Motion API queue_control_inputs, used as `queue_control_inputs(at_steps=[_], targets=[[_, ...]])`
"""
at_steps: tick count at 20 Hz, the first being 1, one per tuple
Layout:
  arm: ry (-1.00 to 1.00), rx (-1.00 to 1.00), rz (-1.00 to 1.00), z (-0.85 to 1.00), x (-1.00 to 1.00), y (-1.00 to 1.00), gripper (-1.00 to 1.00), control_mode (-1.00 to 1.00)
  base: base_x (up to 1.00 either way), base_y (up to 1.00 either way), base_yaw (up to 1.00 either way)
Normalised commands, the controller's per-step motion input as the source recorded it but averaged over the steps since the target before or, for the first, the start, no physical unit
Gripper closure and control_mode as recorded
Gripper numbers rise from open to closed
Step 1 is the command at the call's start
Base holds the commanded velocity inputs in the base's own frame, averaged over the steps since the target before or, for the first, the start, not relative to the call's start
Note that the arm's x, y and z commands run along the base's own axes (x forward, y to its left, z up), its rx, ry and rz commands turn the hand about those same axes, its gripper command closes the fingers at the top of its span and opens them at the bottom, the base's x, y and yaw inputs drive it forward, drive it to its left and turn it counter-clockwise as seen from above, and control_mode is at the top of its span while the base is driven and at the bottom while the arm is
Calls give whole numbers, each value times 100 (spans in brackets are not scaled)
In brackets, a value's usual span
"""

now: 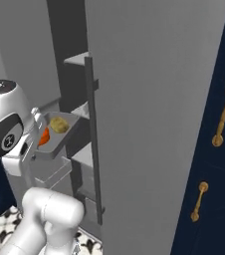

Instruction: Take the meat container that has the shrimp and place it on the second highest rack of the freezer. Then take the vegetable container that has the potato and squash and place it on the highest rack of the freezer.

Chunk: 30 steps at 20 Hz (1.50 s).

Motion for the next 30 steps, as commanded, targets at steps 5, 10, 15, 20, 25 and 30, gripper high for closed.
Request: queue_control_inputs(at_steps=[5, 10, 15, 20, 25, 30], targets=[[0, 0, 0, 0, 0, 0, 100, 100, 40, 4, 11], [0, 0, 0, 0, 0, 0, 100, 100, 35, 39, 1], [0, 0, 0, 0, 0, 0, 100, 100, 48, 11, -1], [0, 0, 0, 0, 0, 0, 100, 100, 33, 9, -8], [0, 0, 0, 0, 0, 0, 100, 100, 13, 20, -9], [-9, 0, 0, 22, -10, 0, 100, -100, -2, 0, 0]])
